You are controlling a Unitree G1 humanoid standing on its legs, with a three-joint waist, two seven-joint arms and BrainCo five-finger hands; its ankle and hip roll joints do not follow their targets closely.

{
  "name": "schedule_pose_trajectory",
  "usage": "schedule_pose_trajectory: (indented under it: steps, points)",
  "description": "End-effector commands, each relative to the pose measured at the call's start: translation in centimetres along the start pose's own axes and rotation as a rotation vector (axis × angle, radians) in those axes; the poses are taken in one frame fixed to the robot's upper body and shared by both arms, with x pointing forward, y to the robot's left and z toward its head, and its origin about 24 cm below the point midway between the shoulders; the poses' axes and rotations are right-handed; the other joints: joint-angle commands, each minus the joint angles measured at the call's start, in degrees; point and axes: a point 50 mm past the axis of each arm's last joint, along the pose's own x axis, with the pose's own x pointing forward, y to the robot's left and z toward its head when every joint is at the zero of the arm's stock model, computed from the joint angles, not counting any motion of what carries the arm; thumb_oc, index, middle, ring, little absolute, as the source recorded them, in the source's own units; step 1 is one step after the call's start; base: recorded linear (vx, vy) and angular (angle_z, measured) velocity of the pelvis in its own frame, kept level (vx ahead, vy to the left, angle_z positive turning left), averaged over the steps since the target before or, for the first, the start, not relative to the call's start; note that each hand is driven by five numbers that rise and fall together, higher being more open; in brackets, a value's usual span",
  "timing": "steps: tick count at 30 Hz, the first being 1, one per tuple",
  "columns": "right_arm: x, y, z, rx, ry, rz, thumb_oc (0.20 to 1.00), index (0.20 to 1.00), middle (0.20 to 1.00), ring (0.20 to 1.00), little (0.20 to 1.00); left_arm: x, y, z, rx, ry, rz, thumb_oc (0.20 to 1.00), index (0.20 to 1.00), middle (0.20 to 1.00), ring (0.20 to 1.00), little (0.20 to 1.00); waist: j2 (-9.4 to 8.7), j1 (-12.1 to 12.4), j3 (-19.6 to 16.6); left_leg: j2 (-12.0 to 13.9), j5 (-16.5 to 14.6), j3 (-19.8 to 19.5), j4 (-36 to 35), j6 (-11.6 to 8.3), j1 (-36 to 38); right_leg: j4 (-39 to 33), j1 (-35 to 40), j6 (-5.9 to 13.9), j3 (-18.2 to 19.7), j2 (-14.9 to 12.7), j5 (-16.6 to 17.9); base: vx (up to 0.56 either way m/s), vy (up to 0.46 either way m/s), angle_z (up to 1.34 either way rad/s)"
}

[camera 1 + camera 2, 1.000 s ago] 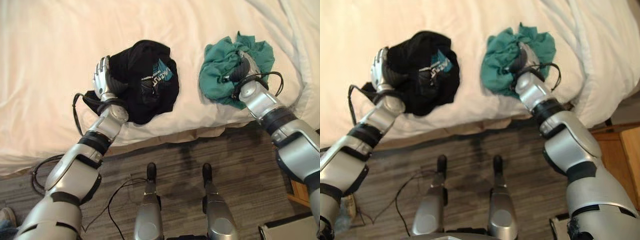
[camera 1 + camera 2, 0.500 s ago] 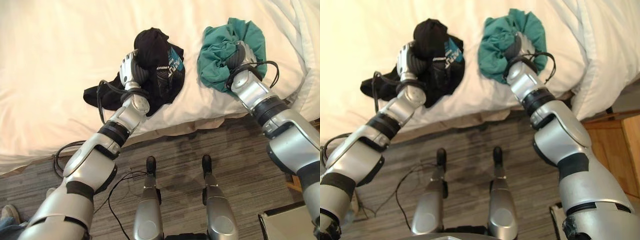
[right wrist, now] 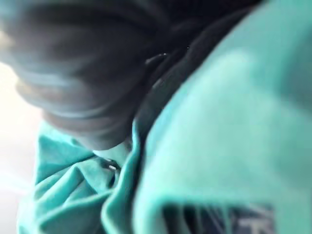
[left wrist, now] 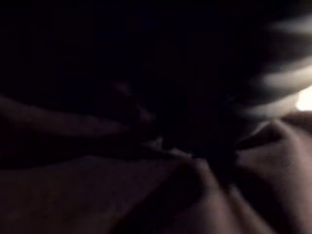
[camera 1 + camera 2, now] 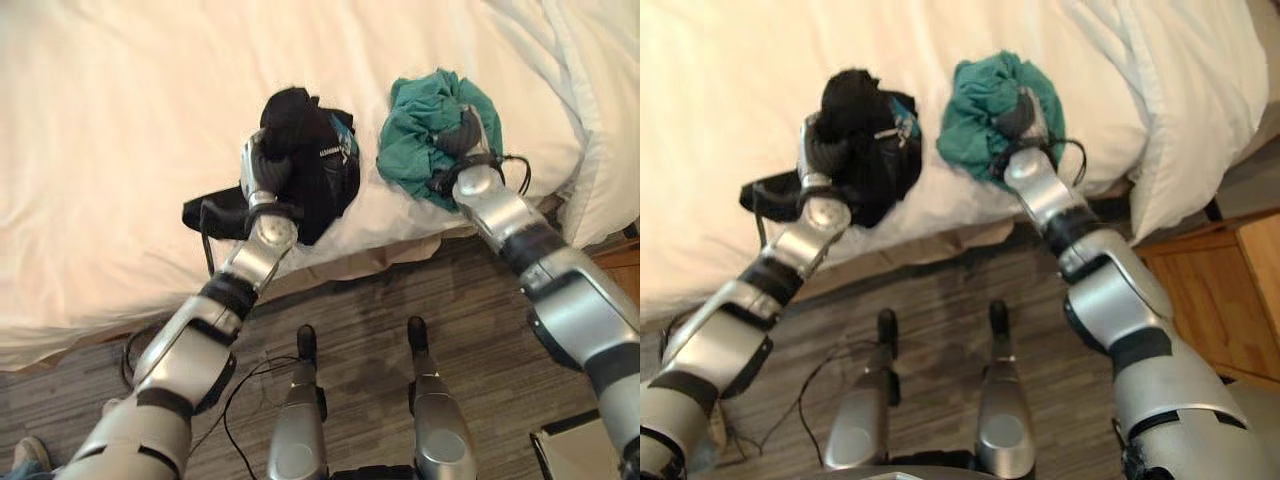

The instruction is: Tidy up the quilt and then pick up the clothes from the bed and put them into the laundry hamper.

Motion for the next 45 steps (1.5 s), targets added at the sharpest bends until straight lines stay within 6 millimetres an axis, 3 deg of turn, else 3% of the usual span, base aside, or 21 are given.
schedule_pose_trajectory:
  steps: [1,2,5,7,12,19,20,22,26,29,30,32,34,35,36,37,38,41,42,43,45]
  points:
    - [-1.8,-0.8,1.8,0.259,-0.182,-0.037,0.2,0.2,0.2,0.2,0.2,-0.3,2.6,3.8,-0.23,-0.221,0.12,0.2,0.2,0.2,0.2,0.2,-0.5,0.75,-2.84,3.45,-4.02,1.39,2.3,0.2,1.37,2.59,-0.41,-0.69,0.54,-1.91,-3.36,0.09,0.007,0.12]
    - [-4.8,-0.7,-0.2,0.38,-0.158,-0.028,0.2,0.2,0.2,0.2,0.2,-2.4,3.5,3.3,-0.312,-0.203,0.139,0.2,0.2,0.2,0.2,0.2,-0.97,0.4,-4.98,3.53,-4.17,1.43,2.31,0.54,2.71,3.06,0.59,-0.75,0.19,-1.62,-3.51,0.1,0.019,0.1]
    - [-7.2,-0.6,-2.4,0.449,-0.111,0.0,0.2,0.2,0.2,0.2,0.2,-4.4,4.0,2.5,-0.376,-0.174,0.148,0.2,0.2,0.2,0.2,0.2,-1.36,0.15,-7.04,3.46,-5.14,1.58,2.32,0.92,4.21,3.16,2.09,-0.6,-0.37,-1.6,-4.27,0.12,0.01,0.1]
    - [-14.5,0.5,-8.1,0.572,0.112,0.157,0.2,0.2,0.2,0.2,0.2,-9.6,4.9,-1.1,-0.439,-0.001,0.101,0.2,0.2,0.2,0.2,0.2,-2.42,0.22,-12.41,3.09,-5.74,2.48,2.32,2.08,7.75,3.45,5.65,-0.76,-1.43,-0.8,-4.48,0.22,-0.003,0.14]
    - [-19.9,2.2,-12.1,0.538,0.299,0.338,0.2,0.2,0.2,0.2,0.2,-15.0,4.8,-5.5,-0.409,0.239,0.043,0.2,0.2,0.2,0.2,0.2,-3.26,1.27,-16.14,2.78,-7.89,2.42,3.32,2.77,11.72,4.23,10.36,-1.24,-4.7,-0.53,-6.6,0.11,-0.047,0.06]
    - [-22.8,2.7,-13.0,0.467,0.329,0.591,0.2,0.2,0.2,0.2,0.2,-18.6,5.3,-8.6,-0.396,0.415,0.148,0.2,0.2,0.2,0.2,0.2,-2.38,4.67,-17.08,3.65,-4.92,0.49,1.27,2.49,11.56,4.35,12.4,-1.75,-9.84,-0.9,-7.7,-0.01,-0.008,0.28]
    - [-23.3,2.5,-12.6,0.449,0.32,0.554,0.2,0.2,0.2,0.2,0.2,-19.2,4.4,-9.4,-0.392,0.453,0.085,0.2,0.2,0.2,0.2,0.2,-1.72,5.18,-16.8,5.76,-2.67,7.37,3.62,1.38,8.99,7.36,13.27,-1.75,-18.17,-2.54,-9.08,-0.13,0.057,1.02]
    - [-23.5,2.4,-12.6,0.443,0.324,0.551,0.2,0.2,0.2,0.2,0.2,-19.4,4.0,-9.6,-0.399,0.463,0.07,0.2,0.2,0.2,0.2,0.2,-1.6,5.11,-16.58,6.72,-2.05,10.94,6.21,0.96,6.99,8.12,13.74,-1.78,-21.85,-3.52,-9.08,-0.11,0.107,2.25]
    - [-23.2,1.8,-13.1,0.441,0.334,0.474,0.2,0.2,0.2,0.2,0.2,-19.2,3.7,-9.7,-0.403,0.444,0.003,0.2,0.2,0.2,0.2,0.2,-1.39,6.27,-15.35,7.39,-6.72,21.75,15.53,1.92,5.36,14.52,16.74,-1.69,-31.85,-8.36,-10.88,-0.06,0.205,2.75]
    - [-23.3,2.3,-14.2,0.469,0.371,0.402,0.2,0.2,0.2,0.2,0.2,-18.7,3.9,-9.5,-0.361,0.404,-0.052,0.2,0.2,0.2,0.2,0.2,-1.96,9.52,-16.11,2.54,-6.24,18.04,11.99,3.99,4.68,18.03,19.49,-0.38,-32.26,-12.52,-6.81,0.17,0.294,2.49]
    - [-23.4,2.1,-14.7,0.46,0.381,0.324,0.2,0.2,0.2,0.2,0.2,-18.2,3.6,-9.2,-0.345,0.382,-0.132,0.2,0.2,0.2,0.2,0.2,-2.31,10.06,-16.5,-1.79,-6.69,15.7,9.72,6.18,5.03,24.96,18.68,1.56,-29.19,-15.98,-0.9,0.23,0.282,2.21]
    - [-23.8,1.9,-15.1,0.447,0.403,0.294,0.2,0.2,0.2,0.2,0.2,-17.9,3.5,-9.0,-0.327,0.371,-0.168,0.2,0.2,0.2,0.2,0.2,-2.31,9.24,-16.6,-4.82,-7.31,13.1,7.95,8.01,5.98,32.34,15.51,3.03,-24.63,-17.6,2.15,0.21,0.247,2.22]
    - [-24.2,1.9,-15.9,0.451,0.452,0.232,0.2,0.2,0.2,0.2,0.2,-18.2,2.9,-9.7,-0.316,0.404,-0.223,0.2,0.2,0.2,0.2,0.2,-0.46,7.56,-16.8,-6.6,-6.23,7.96,4.73,10.28,7.11,43.87,7.82,1.52,-14.38,-13.73,5.02,0.1,0.112,2.03]
    - [-24.6,1.8,-16.4,0.454,0.486,0.213,0.2,0.2,0.2,0.2,0.2,-18.5,2.7,-10.4,-0.322,0.43,-0.244,0.2,0.2,0.2,0.2,0.2,0.51,5.98,-16.93,-7.27,-6.01,4.27,3.14,10.54,7.89,45.42,2.32,-0.56,-8.48,-7.24,2.29,0.24,-0.101,1.65]
    - [-25.0,1.7,-16.9,0.442,0.492,0.212,0.2,0.2,0.2,0.2,0.2,-18.6,2.8,-10.5,-0.317,0.409,-0.272,0.2,0.2,0.2,0.2,0.2,1.23,4.68,-17.11,-7.52,-5.96,1.52,2.15,10.3,8.48,35.45,-0.55,-2.83,-7.35,-4.93,-0.4,0.25,-0.141,1.44]
    - [-25.0,1.7,-16.9,0.443,0.491,0.212,0.2,0.2,0.2,0.2,0.2,-18.6,2.8,-10.5,-0.317,0.408,-0.272,0.2,0.2,0.2,0.2,0.2,1.27,4.61,-17.02,-7.44,-6.05,1.39,2.19,10.23,8.61,34.66,-0.22,-2.88,-7.56,-4.92,-0.41,0.29,-0.292,2.15]
    - [-24.7,1.5,-17.1,0.449,0.471,0.208,0.2,0.2,0.2,0.2,0.2,-18.3,2.8,-10.4,-0.318,0.39,-0.271,0.2,0.2,0.2,0.2,0.2,0.1,3.75,-16.62,-7.92,-6.8,-1.21,1.51,9.76,9.95,23.71,0.95,-2.67,-7.28,-0.92,-2.5,0.18,-0.231,2.46]
    - [-24.6,1.0,-17.3,0.454,0.455,0.215,0.2,0.2,0.2,0.2,0.2,-18.0,2.5,-10.2,-0.326,0.385,-0.262,0.2,0.2,0.2,0.2,0.2,-1.5,1.9,-16.83,-9.24,-8.4,-4.82,0.94,10.25,10.9,16.45,0.16,-2.05,-3.53,4.63,-4.08,0.1,-0.195,1.44]
    - [-24.5,1.0,-17.1,0.46,0.446,0.221,0.2,0.2,0.2,0.2,0.2,-18.0,2.2,-10.0,-0.325,0.379,-0.259,0.2,0.2,0.2,0.2,0.2,-1.74,2.03,-16.81,-9.0,-8.2,-4.83,0.56,10.1,11.12,15.71,0.36,-1.87,-4.54,4.36,-3.99,0.01,-0.144,0.61]
    - [-26.1,1.2,-19.2,0.534,0.726,-0.027,0.2,0.2,0.2,0.2,0.2,-21.2,-2.5,-12.3,-0.295,0.647,-0.572,0.2,0.2,0.2,0.2,0.2,0.17,5.06,-18.65,-6.6,-3.75,1.5,-1.93,5.99,7.15,0.68,11.02,-1.6,-18.54,2.14,-7.94,0.01,-0.108,0.43]
    - [-26.1,1.2,-19.2,0.534,0.725,-0.025,0.2,0.2,0.2,0.2,0.2,-21.2,-2.5,-12.3,-0.296,0.646,-0.571,0.2,0.2,0.2,0.2,0.2,0.17,5.02,-18.65,-6.57,-3.76,1.55,-1.93,5.95,7.14,0.68,10.94,-1.59,-18.45,2.16,-7.91,0.01,-0.02,0.12]
